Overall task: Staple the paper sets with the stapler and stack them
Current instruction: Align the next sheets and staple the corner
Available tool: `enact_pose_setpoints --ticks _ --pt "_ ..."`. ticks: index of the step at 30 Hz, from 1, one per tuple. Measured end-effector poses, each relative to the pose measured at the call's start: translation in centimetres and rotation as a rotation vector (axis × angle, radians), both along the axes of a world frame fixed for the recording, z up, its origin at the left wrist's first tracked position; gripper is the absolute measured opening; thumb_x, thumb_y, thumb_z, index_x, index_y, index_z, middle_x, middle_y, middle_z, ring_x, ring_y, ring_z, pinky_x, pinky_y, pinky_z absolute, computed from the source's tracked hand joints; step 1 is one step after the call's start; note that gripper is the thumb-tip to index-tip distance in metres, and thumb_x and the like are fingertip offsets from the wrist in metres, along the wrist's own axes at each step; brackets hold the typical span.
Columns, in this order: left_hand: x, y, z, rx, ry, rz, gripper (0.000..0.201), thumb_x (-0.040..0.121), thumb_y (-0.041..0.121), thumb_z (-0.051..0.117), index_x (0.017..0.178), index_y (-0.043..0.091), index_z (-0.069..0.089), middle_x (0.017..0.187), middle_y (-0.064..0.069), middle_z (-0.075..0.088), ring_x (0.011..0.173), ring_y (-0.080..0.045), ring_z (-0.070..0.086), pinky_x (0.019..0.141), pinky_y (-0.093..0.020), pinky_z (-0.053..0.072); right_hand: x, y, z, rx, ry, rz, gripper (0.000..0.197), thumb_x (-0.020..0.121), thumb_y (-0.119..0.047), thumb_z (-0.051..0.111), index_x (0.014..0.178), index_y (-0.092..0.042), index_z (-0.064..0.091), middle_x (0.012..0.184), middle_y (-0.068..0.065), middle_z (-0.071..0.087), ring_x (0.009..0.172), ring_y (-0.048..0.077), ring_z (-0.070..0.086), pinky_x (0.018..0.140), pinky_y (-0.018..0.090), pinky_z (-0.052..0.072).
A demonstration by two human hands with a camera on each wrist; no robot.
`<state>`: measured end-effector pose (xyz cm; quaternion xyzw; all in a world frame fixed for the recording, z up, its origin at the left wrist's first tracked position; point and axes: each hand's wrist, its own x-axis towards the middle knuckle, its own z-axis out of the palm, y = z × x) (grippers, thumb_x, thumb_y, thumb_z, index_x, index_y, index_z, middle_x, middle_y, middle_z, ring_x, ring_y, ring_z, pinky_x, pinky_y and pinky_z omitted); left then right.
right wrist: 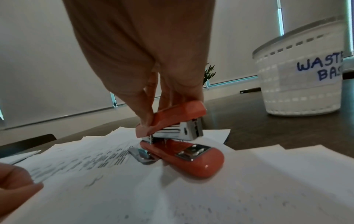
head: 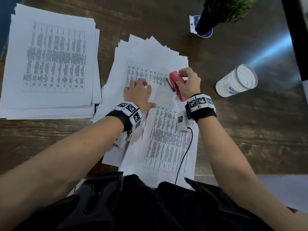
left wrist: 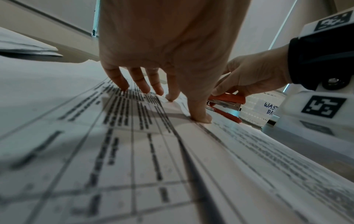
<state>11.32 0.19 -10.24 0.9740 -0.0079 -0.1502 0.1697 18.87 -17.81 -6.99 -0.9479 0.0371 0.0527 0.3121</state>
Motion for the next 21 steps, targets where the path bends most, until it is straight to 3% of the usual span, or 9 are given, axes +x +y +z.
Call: enact_pose_setpoints --ticks 7,12,21 --pt "0.1 -0.1 -0.2 0.018 0.003 0.003 0.074 0.078 0.064 0.065 0.139 0.027 0.046 0.141 0.002 0.034 0.127 -0.028 0.032 0.098 -0.041 0.036 -0.4 -0.1 0.0 -0.089 -0.005 0.147 0.027 0.089 -0.002 0.06 0.112 -0.013 0.067 0.123 0.007 0.059 0.112 0.021 0.057 0.088 0.018 0.037" --pt "0.1 -0.2 -0.2 0.018 0.012 0.013 0.075 0.077 0.064 0.066 0.14 0.027 0.046 0.142 0.002 0.034 0.129 -0.028 0.032 0.099 -0.041 0.035 -1.4 -0.1 -0.6 -0.496 -0.134 0.311 0.018 0.088 -0.015 0.063 0.099 -0.022 0.076 0.135 0.006 0.047 0.129 0.026 0.038 0.102 0.047 0.029" --pt "0.2 -0.1 -0.4 -0.014 0.014 0.033 0.071 0.076 0.062 0.068 0.136 0.029 0.05 0.141 0.004 0.035 0.128 -0.027 0.032 0.098 -0.039 0.034 -1.1 0.2 -0.8 -0.678 -0.168 0.445 0.015 0.086 -0.022 0.068 0.097 -0.028 0.075 0.136 0.004 0.047 0.13 0.027 0.036 0.102 0.05 0.028"
